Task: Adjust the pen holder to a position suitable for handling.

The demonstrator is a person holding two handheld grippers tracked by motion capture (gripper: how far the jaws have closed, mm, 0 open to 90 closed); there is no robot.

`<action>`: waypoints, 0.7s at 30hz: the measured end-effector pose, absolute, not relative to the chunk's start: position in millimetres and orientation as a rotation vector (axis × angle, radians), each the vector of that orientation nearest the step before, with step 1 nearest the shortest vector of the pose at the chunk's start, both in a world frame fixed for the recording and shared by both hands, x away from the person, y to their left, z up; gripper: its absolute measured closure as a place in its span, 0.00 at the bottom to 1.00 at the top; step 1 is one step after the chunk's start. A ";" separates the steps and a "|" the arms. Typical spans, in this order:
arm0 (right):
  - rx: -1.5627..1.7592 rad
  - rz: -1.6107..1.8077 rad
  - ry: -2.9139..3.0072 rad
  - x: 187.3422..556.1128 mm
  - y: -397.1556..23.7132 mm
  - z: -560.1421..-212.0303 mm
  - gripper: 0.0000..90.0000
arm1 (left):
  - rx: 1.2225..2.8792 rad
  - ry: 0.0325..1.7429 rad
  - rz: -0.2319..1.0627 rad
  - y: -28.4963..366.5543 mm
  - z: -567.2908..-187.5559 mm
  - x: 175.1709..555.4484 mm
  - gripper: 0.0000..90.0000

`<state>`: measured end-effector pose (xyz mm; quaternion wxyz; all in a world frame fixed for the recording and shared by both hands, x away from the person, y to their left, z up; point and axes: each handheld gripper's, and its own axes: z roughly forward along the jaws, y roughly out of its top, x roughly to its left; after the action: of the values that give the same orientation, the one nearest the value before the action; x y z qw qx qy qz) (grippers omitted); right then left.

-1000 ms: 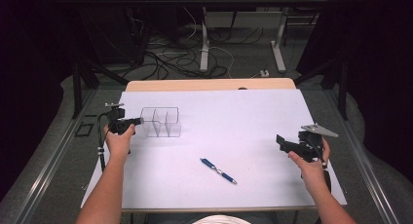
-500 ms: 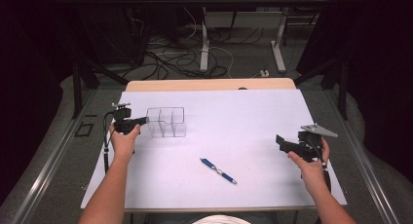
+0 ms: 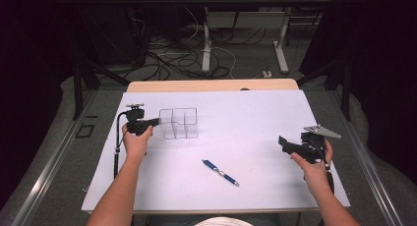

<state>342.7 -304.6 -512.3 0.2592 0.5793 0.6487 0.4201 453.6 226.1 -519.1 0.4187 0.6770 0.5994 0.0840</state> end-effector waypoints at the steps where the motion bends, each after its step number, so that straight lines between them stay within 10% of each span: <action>1: 1.570 1.138 1.758 342.7 -304.6 -512.3 0.12 | 1.706 1.501 0.205 222.5 -517.9 453.6 1.00; 21: 1.570 1.147 1.762 342.8 -304.8 -513.0 0.12 | 1.776 1.417 0.183 145.4 -514.0 462.0 1.00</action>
<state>342.8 -304.8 -513.0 0.2558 0.5784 0.6492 0.4226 462.0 145.4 -514.0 0.4178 0.7078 0.5650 0.0730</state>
